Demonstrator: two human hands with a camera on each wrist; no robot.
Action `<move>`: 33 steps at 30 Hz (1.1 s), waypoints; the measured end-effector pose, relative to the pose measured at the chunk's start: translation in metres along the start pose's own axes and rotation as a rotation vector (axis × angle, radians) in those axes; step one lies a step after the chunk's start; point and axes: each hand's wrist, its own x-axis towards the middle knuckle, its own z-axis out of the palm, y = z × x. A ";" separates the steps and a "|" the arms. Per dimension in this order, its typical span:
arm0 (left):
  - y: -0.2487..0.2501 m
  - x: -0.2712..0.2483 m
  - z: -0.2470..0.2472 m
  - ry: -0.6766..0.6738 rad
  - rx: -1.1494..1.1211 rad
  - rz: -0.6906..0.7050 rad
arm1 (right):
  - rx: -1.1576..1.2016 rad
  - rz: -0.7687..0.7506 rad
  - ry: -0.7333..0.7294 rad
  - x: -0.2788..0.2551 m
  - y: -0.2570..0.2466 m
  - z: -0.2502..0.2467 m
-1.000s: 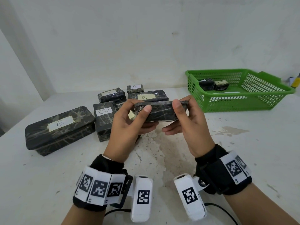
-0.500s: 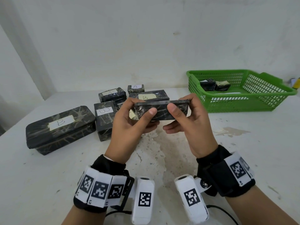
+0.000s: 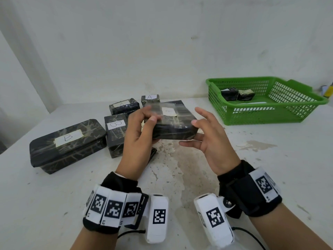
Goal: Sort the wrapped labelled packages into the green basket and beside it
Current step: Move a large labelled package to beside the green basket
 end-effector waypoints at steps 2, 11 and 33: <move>-0.002 0.002 -0.004 -0.005 0.050 -0.037 | 0.051 0.017 -0.012 0.002 0.003 -0.001; -0.007 0.005 -0.009 -0.133 -0.175 -0.132 | -0.020 -0.048 0.053 0.010 0.001 -0.010; 0.005 0.002 -0.005 -0.069 -0.324 -0.126 | -0.587 -0.209 0.103 0.012 0.015 -0.018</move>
